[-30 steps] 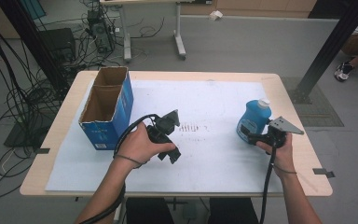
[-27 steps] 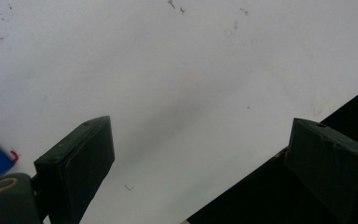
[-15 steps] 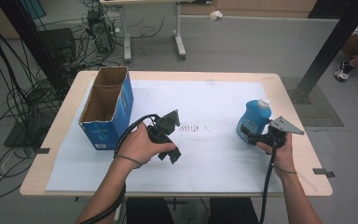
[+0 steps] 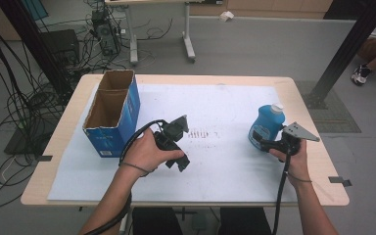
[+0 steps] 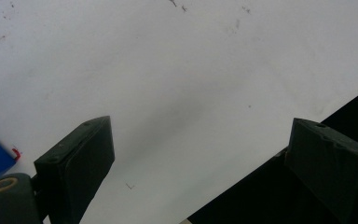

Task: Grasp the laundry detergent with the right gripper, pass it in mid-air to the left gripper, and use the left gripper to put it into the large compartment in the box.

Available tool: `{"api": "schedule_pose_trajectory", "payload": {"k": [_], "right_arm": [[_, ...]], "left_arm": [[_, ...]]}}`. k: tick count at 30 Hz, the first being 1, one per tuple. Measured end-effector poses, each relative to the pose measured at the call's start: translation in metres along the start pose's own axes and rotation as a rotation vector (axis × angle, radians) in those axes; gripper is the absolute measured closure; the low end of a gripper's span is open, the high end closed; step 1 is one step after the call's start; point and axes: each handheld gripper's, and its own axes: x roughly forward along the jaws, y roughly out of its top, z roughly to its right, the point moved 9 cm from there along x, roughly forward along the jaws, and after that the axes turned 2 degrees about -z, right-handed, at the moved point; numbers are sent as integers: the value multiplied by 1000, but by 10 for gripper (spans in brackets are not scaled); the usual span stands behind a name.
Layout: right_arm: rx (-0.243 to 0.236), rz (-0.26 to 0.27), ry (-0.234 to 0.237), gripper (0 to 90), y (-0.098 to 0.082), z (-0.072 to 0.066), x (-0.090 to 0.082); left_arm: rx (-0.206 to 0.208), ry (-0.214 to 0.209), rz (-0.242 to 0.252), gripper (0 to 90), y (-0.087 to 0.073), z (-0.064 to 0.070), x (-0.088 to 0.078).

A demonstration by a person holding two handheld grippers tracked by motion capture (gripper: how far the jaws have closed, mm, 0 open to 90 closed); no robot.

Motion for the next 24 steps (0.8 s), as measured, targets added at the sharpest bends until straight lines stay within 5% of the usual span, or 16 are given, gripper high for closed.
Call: {"api": "schedule_pose_trajectory", "payload": {"k": [24], "right_arm": [[8,7,2,110,2,-2,0]], "left_arm": [[2,11,-1,81,-2,-1,-2]]}}
